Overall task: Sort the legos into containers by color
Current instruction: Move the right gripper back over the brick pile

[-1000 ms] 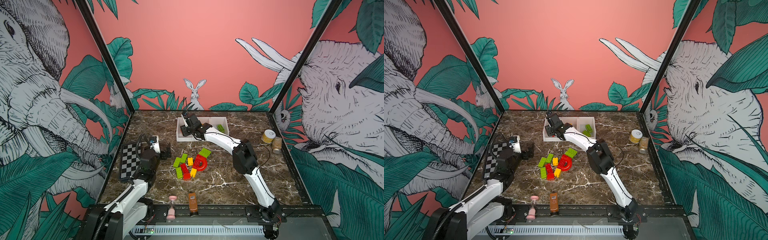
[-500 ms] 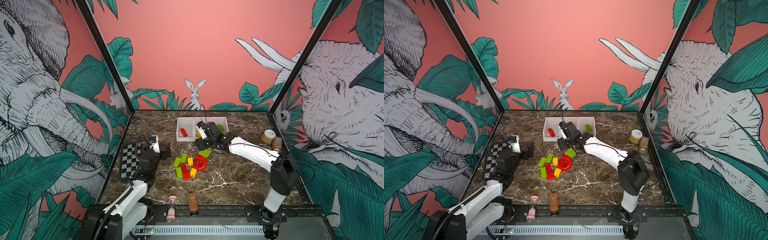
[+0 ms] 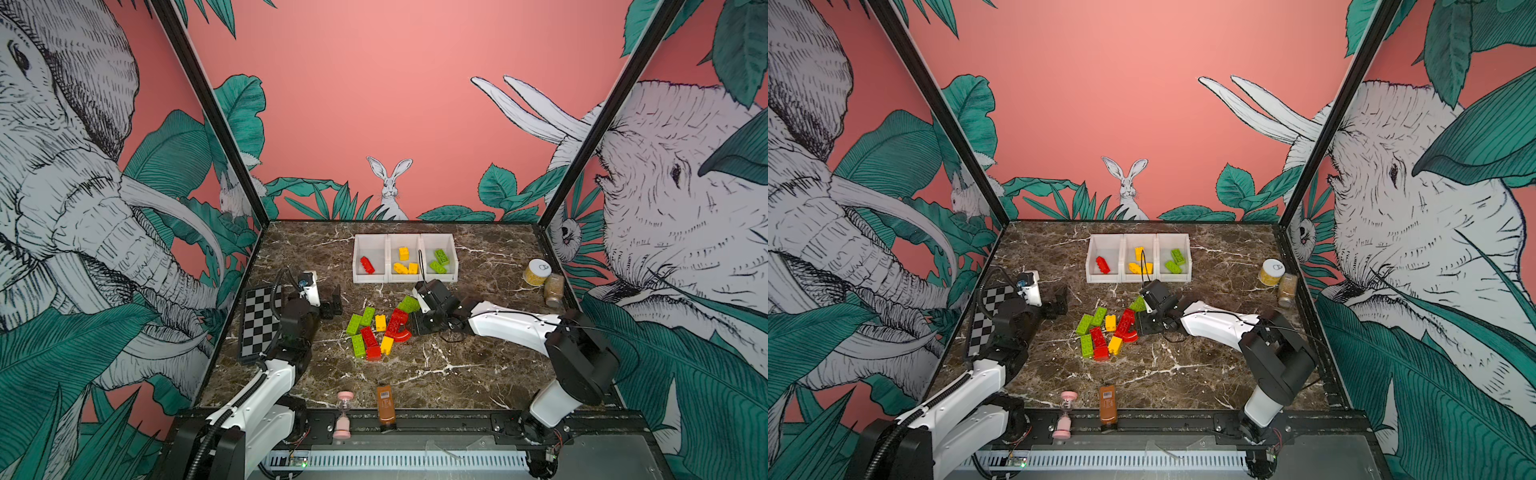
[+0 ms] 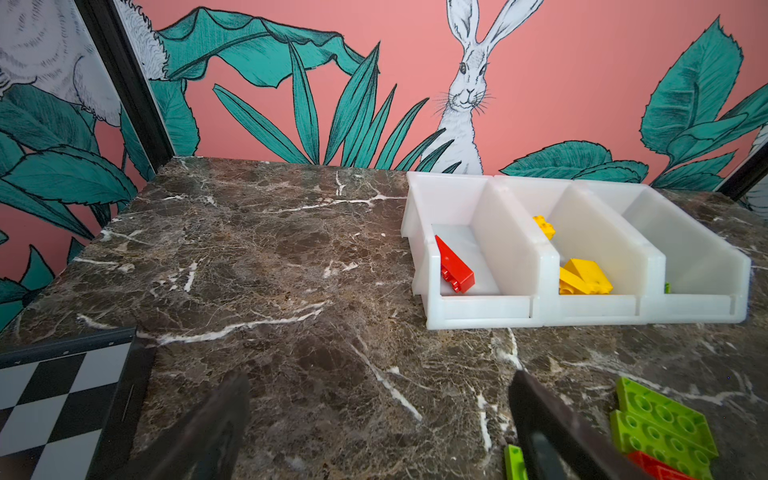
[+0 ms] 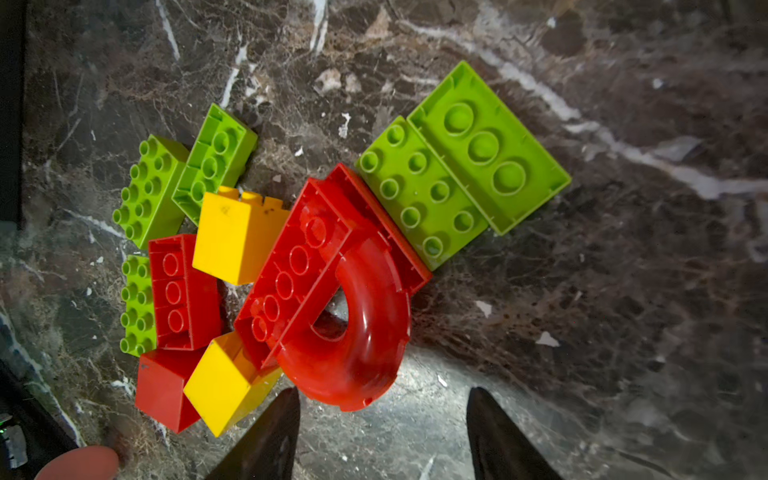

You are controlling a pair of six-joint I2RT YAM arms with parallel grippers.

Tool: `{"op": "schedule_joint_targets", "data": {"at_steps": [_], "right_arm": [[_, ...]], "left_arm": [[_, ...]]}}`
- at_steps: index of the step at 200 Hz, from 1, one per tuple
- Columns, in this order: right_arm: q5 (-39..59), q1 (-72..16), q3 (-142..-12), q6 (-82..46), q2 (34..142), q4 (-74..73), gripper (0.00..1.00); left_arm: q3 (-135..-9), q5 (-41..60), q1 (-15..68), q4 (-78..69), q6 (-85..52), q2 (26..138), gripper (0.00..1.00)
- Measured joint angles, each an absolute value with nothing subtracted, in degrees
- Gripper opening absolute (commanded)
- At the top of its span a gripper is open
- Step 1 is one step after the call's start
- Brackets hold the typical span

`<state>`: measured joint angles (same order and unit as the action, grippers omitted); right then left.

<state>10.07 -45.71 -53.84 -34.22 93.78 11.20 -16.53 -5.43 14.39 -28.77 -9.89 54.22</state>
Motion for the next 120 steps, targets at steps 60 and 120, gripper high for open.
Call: {"op": "schedule_joint_targets", "data": {"at_steps": [60,120], "right_arm": [[14.4,-45.6,-47.6,-39.2,93.8,-0.3,0.64],[16.6,-45.2,-43.7,-42.7,94.8,-10.7,0.64]], "left_arm": [[-16.5,-5.5,14.4,-28.7,-9.9,54.2,0.98],[-16.5,-5.6,14.4,-28.6,-9.9,54.3,0.98]]}}
